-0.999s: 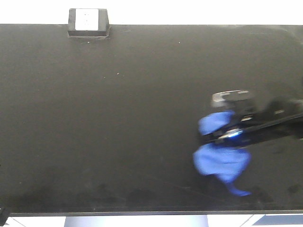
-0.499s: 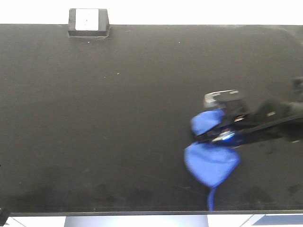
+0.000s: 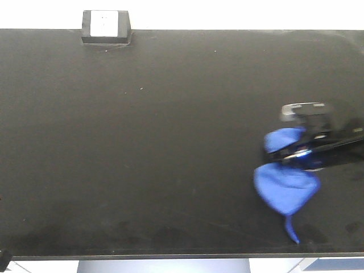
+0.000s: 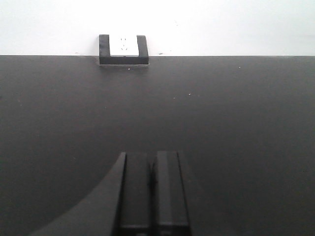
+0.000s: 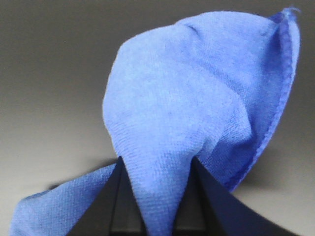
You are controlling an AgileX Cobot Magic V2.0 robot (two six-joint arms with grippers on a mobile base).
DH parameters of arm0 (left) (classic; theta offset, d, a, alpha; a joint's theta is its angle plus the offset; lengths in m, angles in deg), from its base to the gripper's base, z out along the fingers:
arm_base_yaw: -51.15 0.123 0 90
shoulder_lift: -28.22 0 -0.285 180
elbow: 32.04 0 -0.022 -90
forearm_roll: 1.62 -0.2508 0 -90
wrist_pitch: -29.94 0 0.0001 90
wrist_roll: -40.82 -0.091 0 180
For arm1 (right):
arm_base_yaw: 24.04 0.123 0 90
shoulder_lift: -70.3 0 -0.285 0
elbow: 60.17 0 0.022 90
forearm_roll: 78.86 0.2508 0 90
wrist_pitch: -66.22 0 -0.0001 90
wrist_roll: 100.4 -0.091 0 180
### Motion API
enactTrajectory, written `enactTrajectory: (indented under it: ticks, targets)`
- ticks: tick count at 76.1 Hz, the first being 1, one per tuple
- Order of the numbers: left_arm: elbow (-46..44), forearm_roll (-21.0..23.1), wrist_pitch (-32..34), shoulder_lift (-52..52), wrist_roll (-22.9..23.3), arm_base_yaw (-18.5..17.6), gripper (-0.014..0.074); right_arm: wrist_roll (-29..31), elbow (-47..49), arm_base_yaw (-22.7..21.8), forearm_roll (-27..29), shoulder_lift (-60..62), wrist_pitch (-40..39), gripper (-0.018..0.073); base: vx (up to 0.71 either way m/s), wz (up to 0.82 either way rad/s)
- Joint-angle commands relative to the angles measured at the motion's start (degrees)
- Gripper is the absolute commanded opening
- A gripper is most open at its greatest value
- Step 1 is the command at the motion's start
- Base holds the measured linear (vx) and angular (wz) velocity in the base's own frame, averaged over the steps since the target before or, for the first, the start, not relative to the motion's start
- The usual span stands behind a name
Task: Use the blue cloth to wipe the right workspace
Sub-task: 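Drag the cloth across the counter surface with the right gripper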
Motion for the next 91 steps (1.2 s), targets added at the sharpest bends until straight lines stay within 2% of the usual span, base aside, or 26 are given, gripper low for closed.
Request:
enactTrajectory:
  ticks: [1, 8, 11, 18, 25, 37, 45, 52, 56, 68, 82, 91]
  targets:
    - [-1.4, 0.3, 4.7, 0.0, 0.2, -0.4, -0.0006, 0.4, 0.9, 6.6, 1.9, 1.6, -1.2, -0.0003, 0.0, 0.0]
    - [-1.4, 0.3, 4.7, 0.0, 0.2, -0.4, -0.0006, 0.4, 0.9, 13.5, 2.5, 1.6, -3.1, -0.0003, 0.0, 0.0]
    - [-1.4, 0.3, 4.7, 0.0, 0.2, -0.4, -0.0006, 0.4, 0.9, 15.0, 2.5, 1.6, -3.9, -0.0003, 0.0, 0.0]
    - [-1.4, 0.3, 4.7, 0.0, 0.2, -0.4, -0.0006, -0.1, 0.9, 15.5, 2.5, 1.6, -5.1, -0.0003, 0.0, 0.0]
    - [-1.4, 0.3, 4.7, 0.0, 0.2, -0.4, -0.0006, 0.1, 0.9, 12.4, 1.8, 1.6, -5.2, -0.0003, 0.0, 0.0]
    - [-1.4, 0.3, 4.7, 0.0, 0.2, -0.4, -0.0006, 1.3, 0.9, 2.0, -3.6, 1.6, -5.4, -0.0003, 0.0, 0.0]
    - [-1.4, 0.3, 4.7, 0.0, 0.2, -0.4, -0.0006, 1.3, 0.9, -4.2, -4.6, 1.6, -5.8, 0.0, 0.0, 0.0]
    - [-1.4, 0.3, 4.7, 0.0, 0.2, -0.4, -0.0006, 1.3, 0.9, -7.2, -3.5, 1.6, -6.3, 0.0008, 0.0, 0.0]
    - [-1.4, 0.3, 4.7, 0.0, 0.2, -0.4, -0.0006, 1.3, 0.9, -7.5, -3.0, 1.6, -6.5, 0.0022, 0.0, 0.0]
    - [-1.4, 0.3, 4.7, 0.0, 0.2, -0.4, -0.0006, 2.1, 1.0, -7.4, -3.2, 1.6, -7.0, 0.0134, 0.0, 0.0]
    - [-1.4, 0.3, 4.7, 0.0, 0.2, -0.4, -0.0006, 2.0, 1.0, -7.4, -3.2, 3.7, -7.0, 0.0367, 0.0, 0.0]
    - [-1.4, 0.3, 4.7, 0.0, 0.2, -0.4, -0.0006, 2.0, 1.0, -7.4, -3.2, 7.8, -7.0, 0.0483, 0.0, 0.0]
